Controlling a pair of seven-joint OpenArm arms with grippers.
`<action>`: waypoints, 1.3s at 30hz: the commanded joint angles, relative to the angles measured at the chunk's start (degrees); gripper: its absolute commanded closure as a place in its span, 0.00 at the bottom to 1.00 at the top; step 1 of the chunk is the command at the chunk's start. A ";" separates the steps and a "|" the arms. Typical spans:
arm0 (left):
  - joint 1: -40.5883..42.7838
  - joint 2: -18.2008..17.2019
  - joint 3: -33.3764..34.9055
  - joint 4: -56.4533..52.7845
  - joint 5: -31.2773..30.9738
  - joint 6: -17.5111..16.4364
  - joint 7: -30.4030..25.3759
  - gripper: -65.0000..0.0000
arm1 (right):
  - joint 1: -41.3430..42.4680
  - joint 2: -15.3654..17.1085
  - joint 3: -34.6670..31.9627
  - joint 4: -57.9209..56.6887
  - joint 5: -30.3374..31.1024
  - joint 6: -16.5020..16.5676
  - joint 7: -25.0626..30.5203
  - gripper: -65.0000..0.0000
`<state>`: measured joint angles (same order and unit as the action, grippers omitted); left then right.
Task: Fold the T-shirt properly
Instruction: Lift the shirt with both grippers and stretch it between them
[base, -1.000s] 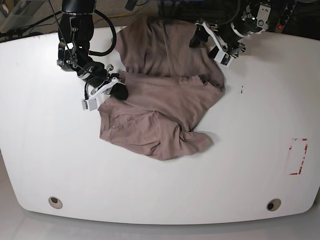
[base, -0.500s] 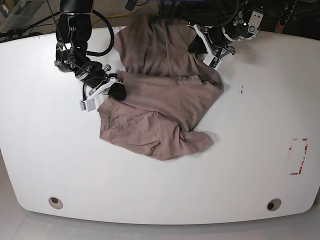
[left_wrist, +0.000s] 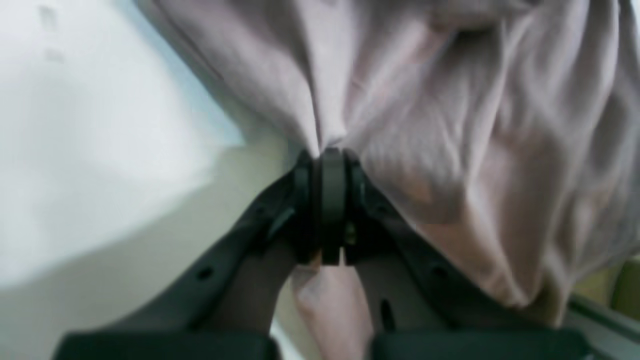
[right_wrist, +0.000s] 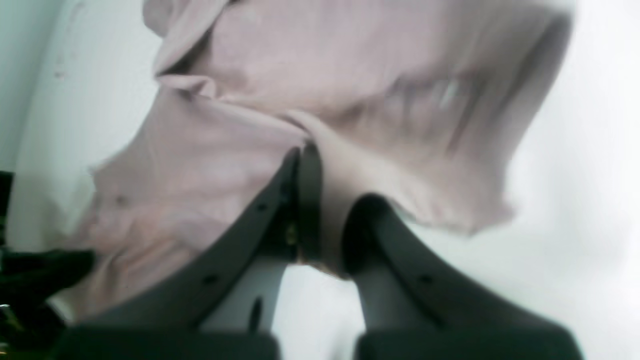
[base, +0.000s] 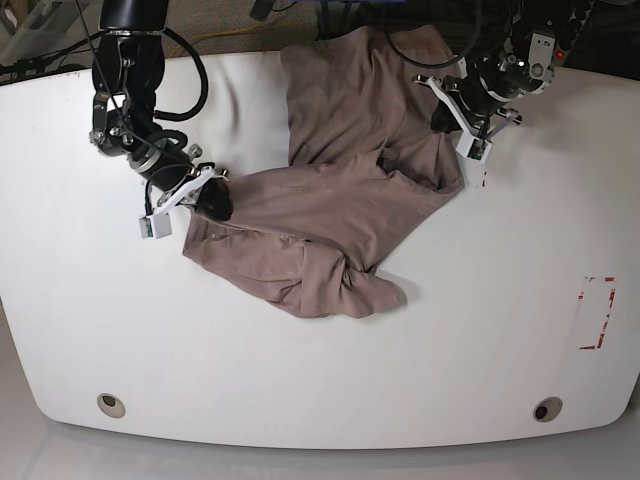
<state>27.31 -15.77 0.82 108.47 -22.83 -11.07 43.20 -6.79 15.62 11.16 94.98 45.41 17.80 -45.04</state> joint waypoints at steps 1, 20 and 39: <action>-1.33 -0.98 -2.01 2.52 -0.69 -0.23 -0.17 0.99 | 1.64 2.10 0.31 1.42 3.34 0.26 1.74 1.00; -16.45 -18.30 -2.71 5.69 -0.95 -0.49 -0.17 0.99 | 19.84 9.57 -3.29 -3.95 5.45 2.02 1.65 1.00; -52.94 -23.48 -9.57 6.83 -0.60 -14.73 18.91 0.99 | 53.07 14.93 -14.45 -16.25 5.45 4.83 -1.25 1.00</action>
<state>-22.26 -38.02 -7.86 114.89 -24.29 -25.98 60.29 42.81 29.21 -3.33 78.61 50.17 22.90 -48.27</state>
